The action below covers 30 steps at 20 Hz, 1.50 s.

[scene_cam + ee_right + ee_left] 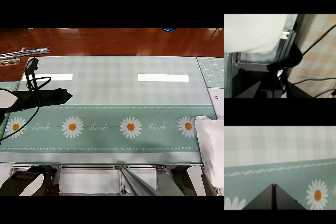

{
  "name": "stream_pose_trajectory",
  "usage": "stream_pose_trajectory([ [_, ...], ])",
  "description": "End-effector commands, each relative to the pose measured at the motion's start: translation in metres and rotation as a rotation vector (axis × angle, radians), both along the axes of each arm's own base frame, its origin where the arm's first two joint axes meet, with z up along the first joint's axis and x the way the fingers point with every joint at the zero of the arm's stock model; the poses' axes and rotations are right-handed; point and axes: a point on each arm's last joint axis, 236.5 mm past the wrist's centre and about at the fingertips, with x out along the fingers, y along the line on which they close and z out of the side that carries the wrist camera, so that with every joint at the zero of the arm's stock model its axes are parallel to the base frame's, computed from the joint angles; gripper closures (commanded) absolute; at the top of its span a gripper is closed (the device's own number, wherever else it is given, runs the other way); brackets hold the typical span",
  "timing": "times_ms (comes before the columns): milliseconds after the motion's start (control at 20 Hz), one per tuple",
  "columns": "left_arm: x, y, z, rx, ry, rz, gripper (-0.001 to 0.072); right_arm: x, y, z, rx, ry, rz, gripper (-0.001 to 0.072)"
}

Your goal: Fold the shirts.

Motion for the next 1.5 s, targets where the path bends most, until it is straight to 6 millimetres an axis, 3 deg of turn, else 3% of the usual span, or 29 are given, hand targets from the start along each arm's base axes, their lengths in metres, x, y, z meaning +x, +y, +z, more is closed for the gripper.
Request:
stream_pose_trajectory([
  [0, 0.033, 0.026, 0.028, 0.044, -0.115, 0.035, 0.0689, 0.038, -0.021, 0.006, -0.05, -0.152, 0.019, 0.0383],
  [100, 0.06, 0.061, 0.088, 0.062, -0.243, 0.11, 0.0689, 0.116, -0.041, 0.034, -0.086, -0.467, 0.046, 0.063],
  [150, 0.069, 0.08, 0.122, 0.07, -0.309, 0.151, 0.0689, 0.173, -0.044, 0.06, -0.088, -0.692, 0.095, 0.0688],
  [250, 0.075, 0.104, 0.194, 0.092, -0.447, 0.197, 0.0689, 0.278, -0.027, 0.122, -0.092, -1.066, 0.287, 0.0689],
  [350, 0.073, 0.097, 0.249, 0.094, -0.555, 0.177, 0.069, 0.361, 0.032, 0.172, -0.126, -1.28, 0.581, 0.0689],
  [400, 0.073, 0.084, 0.262, 0.097, -0.578, 0.139, 0.069, 0.391, 0.07, 0.181, -0.144, -1.317, 0.714, 0.0689],
  [450, 0.073, 0.068, 0.257, 0.098, -0.561, 0.091, 0.0691, 0.416, 0.117, 0.177, -0.15, -1.321, 0.86, 0.0689],
  [500, 0.075, 0.052, 0.232, 0.107, -0.482, 0.046, 0.0691, 0.431, 0.165, 0.159, -0.137, -1.273, 1.019, 0.0689],
  [600, 0.07, 0.025, 0.148, 0.167, -0.241, -0.053, 0.069, 0.437, 0.234, 0.099, -0.1, -1.077, 1.289, 0.0689],
  [650, 0.066, 0.016, 0.108, 0.202, -0.15, -0.097, 0.069, 0.434, 0.253, 0.064, -0.09, -0.946, 1.378, 0.0689],
  [750, 0.058, 0.018, 0.043, 0.253, -0.001, -0.115, 0.069, 0.424, 0.249, 0.007, -0.081, -0.702, 1.358, 0.0689],
  [850, 0.049, 0.028, 0.008, 0.236, 0.112, -0.057, 0.069, 0.408, 0.244, -0.026, -0.019, -0.558, 1.347, 0.0689],
  [950, 0.045, 0.03, -0.001, 0.238, 0.133, -0.057, 0.0689, 0.406, 0.242, -0.032, -0.012, -0.533, 1.35, 0.0689],
  [1450, 0.045, 0.029, -0.002, 0.238, 0.136, -0.06, 0.0689, 0.403, 0.242, -0.032, -0.006, -0.521, 1.349, 0.0688],
])
